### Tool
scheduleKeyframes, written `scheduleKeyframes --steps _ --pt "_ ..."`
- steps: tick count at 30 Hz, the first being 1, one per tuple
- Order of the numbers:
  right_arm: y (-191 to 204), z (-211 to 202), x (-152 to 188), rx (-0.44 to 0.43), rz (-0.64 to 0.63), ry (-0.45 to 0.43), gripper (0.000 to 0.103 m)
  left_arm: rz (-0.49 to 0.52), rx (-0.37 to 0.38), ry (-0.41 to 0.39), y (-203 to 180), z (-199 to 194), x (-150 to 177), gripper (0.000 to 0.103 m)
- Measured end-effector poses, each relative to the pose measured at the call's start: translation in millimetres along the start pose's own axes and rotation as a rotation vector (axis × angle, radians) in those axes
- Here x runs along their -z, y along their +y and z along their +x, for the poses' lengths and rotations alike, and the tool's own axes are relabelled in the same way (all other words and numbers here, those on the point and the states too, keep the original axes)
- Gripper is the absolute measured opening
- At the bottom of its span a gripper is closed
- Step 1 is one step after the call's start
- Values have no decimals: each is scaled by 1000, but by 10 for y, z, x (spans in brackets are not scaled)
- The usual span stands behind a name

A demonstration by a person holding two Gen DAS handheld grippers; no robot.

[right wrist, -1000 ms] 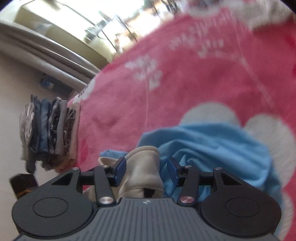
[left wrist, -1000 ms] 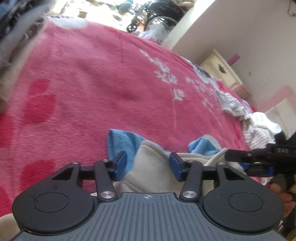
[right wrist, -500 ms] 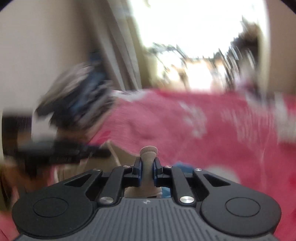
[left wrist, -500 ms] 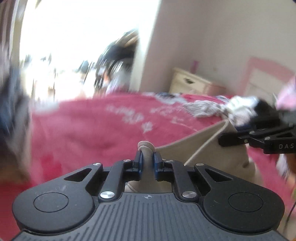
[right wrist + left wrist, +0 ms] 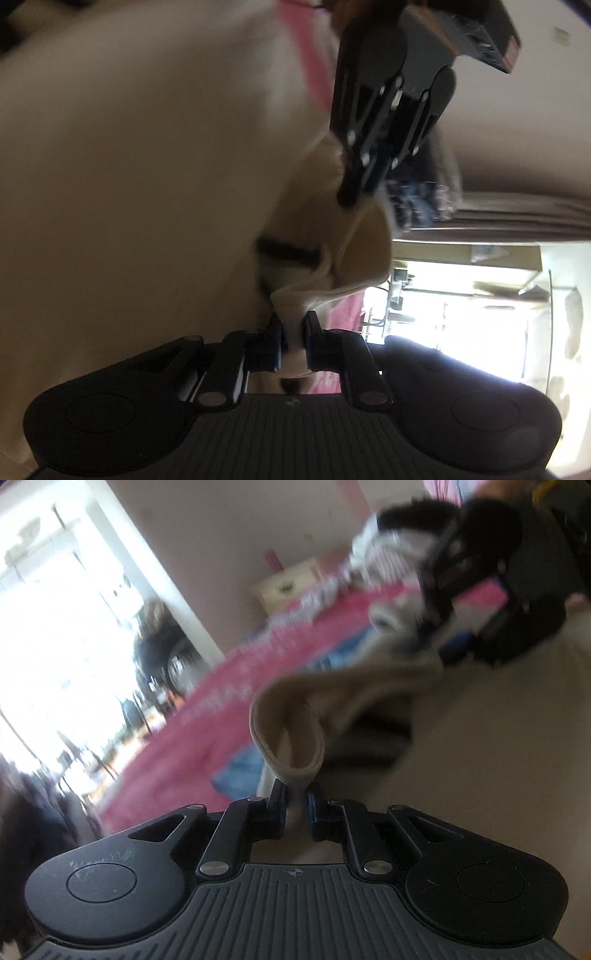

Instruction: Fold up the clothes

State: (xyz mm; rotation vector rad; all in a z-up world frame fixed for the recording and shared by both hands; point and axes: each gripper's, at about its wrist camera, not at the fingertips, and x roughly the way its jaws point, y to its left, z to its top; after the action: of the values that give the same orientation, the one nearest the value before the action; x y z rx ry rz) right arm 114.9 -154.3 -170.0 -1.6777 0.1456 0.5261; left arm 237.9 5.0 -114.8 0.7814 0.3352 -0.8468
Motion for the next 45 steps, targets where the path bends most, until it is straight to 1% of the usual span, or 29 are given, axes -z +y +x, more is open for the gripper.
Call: scheduleKeyframes --steps 1,3,4,5,7,10,13,14,16,18,19,20,22,23,24,28,30,32,36,38,40,42,45 --pt "0 -6 -6 -3 -3 8 27 0 7 19 -9 40 26 11" --pt "-21 -32 -18 -10 1 23 37 0 6 21 -35 47 51 11" --pt "-100 -89 -20 -23 40 29 37 -3 8 18 -43 40 61 11" --pt "-221 -162 -20 -38 110 34 37 -6 8 14 -44 22 71 11" --pt "-542 -341 -14 -64 302 42 37 -8 10 13 -43 12 84 11" --pt "-1061 -527 99 -89 645 20 37 -1 12 15 -58 14 96 11" --pt "-1568 -517 314 -112 1089 -66 37 11 7 19 -81 3 106 11" --pt "-1684 -432 380 -112 1218 -81 37 13 5 21 -90 1 105 11" --pt "-1872 -130 488 -106 1468 -71 37 23 -1 27 -135 -28 125 11" --pt "-1927 277 555 -147 1684 -44 37 29 -3 32 -149 -26 130 11" --pt "-1900 462 586 -187 1757 -21 37 24 -5 36 -152 -31 129 11" --pt "-1853 620 606 -234 1795 11 33 5 -4 38 -142 -58 143 11" --pt "-1666 822 579 -316 1804 68 27 -44 3 43 -97 -114 166 13" --pt "-1567 831 531 -331 1772 78 24 -74 9 45 -62 -142 175 13" --pt "-1471 819 482 -340 1735 84 24 -110 20 51 -17 -180 188 13" --pt "-1185 636 271 -336 1540 97 24 -267 58 49 188 -403 247 13" --pt "-1062 572 155 -335 1452 108 21 -385 60 24 326 -532 251 13" --pt "-995 535 62 -323 1381 117 21 -525 65 -15 480 -594 212 13" --pt "-939 597 -33 -287 1319 140 21 -541 93 -44 445 -386 -10 13" --pt "-962 561 -34 -258 1330 155 21 -489 101 0 305 -169 -78 13" --pt "-1014 427 1 -217 1361 157 21 -476 102 39 208 -8 -66 13" --pt "-1049 228 68 -179 1395 156 21 -489 100 47 172 49 -24 13" --pt "-1038 6 193 -153 1422 177 22 -514 99 58 135 120 38 13"
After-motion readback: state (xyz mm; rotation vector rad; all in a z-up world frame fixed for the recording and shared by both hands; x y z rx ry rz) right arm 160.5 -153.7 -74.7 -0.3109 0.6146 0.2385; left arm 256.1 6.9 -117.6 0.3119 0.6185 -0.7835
